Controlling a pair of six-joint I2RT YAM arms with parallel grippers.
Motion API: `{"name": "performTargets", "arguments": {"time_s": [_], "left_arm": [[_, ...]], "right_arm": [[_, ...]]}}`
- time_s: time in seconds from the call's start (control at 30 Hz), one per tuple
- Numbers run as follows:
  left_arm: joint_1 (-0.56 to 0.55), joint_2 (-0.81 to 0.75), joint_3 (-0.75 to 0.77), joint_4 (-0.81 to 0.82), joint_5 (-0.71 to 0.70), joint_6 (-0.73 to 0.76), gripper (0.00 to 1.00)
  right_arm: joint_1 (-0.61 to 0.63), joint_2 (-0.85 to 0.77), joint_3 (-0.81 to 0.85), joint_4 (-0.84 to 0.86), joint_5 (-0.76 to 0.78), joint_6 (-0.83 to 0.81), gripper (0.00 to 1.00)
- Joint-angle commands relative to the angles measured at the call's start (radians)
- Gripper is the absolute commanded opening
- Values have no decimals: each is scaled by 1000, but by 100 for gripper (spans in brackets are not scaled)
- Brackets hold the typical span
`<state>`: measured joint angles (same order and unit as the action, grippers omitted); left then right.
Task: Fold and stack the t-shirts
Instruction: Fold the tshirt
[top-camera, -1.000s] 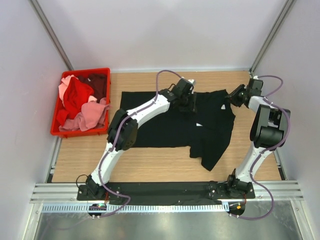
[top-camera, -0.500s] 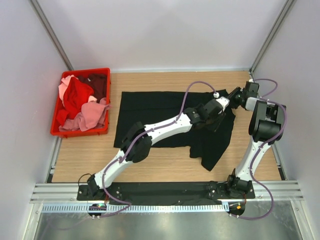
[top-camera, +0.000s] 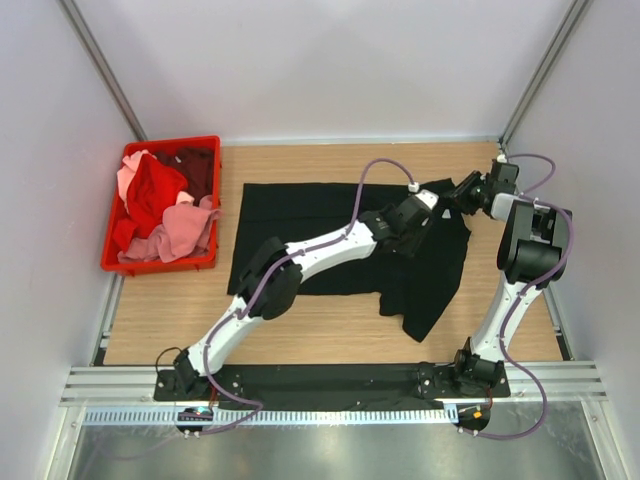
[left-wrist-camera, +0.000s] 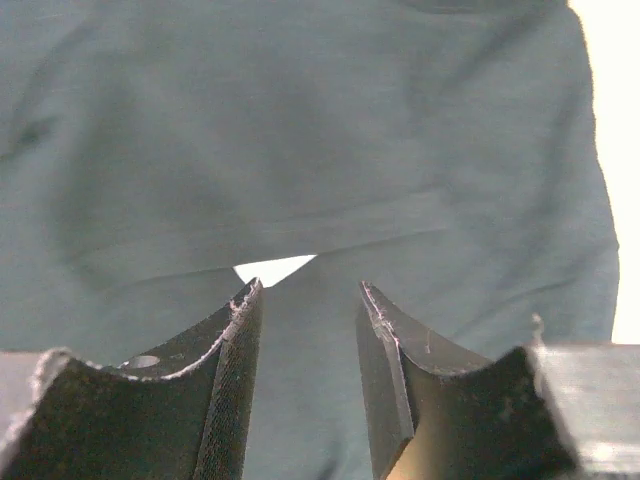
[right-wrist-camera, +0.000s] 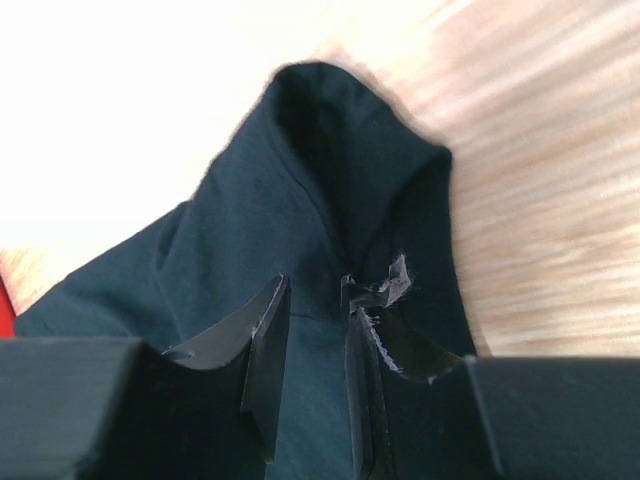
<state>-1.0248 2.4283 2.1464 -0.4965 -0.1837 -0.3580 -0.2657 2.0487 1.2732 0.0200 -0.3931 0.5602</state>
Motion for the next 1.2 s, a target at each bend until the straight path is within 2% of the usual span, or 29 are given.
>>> {"name": "performTargets", "arguments": {"time_s": [0.0, 0.2, 0.53, 0.9, 1.17], "left_arm": [[78, -144, -40, -8, -28, -19, 43], [207, -196, -117, -5, 33, -81, 42], [405, -207, -175, 21, 136, -139, 42], [546, -149, -191, 19, 170, -139, 42], [598, -100, -217, 10, 162, -136, 41]], "right_arm": [[-1, -19, 55, 50, -21, -32, 34], [-1, -13, 63, 81, -30, -49, 35], [0, 24, 129, 26, 3, -128, 38], [-1, 96, 193, -12, -13, -146, 38], [0, 103, 198, -12, -27, -155, 38]]}}
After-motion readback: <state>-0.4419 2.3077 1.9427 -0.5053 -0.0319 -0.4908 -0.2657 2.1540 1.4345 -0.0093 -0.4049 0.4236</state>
